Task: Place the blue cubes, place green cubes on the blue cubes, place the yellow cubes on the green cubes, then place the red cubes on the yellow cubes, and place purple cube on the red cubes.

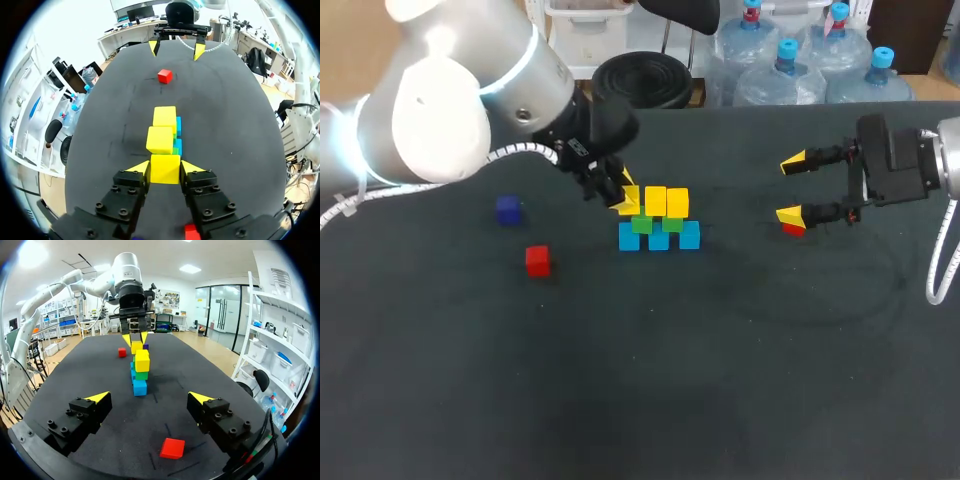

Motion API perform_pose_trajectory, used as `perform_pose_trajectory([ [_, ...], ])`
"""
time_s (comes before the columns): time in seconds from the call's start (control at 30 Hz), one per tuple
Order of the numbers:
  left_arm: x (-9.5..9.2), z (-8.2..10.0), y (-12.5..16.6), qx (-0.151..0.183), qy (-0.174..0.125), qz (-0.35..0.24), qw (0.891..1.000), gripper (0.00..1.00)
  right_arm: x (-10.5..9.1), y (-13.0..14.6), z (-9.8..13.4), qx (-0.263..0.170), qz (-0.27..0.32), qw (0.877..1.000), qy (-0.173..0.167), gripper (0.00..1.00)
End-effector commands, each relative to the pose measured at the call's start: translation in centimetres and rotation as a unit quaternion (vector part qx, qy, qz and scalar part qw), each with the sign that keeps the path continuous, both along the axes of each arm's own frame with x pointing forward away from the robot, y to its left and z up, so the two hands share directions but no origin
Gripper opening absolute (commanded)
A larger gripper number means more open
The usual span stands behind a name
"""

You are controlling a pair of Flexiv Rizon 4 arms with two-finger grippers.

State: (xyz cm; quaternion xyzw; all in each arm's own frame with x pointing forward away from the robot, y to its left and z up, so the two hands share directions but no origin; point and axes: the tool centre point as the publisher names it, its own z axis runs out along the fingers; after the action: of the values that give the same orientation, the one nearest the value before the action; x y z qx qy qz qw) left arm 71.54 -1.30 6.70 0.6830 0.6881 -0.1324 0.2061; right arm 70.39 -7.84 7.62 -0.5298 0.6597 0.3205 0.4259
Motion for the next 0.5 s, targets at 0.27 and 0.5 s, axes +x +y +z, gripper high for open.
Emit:
perform_pose_trajectory([
  [0.27,0.08,-0.33,-0.4,-0.002,0.0,-0.001,1.0,0.0,0.04,0.04,-0.08,0.001,0.0,1.0,-0.001,1.0],
  [0.5,0.17,-0.54,-0.39,-0.001,0.001,0.0,1.0,0.0,0.04,0.04,-0.08,0.001,0.0,1.0,-0.001,1.0],
])
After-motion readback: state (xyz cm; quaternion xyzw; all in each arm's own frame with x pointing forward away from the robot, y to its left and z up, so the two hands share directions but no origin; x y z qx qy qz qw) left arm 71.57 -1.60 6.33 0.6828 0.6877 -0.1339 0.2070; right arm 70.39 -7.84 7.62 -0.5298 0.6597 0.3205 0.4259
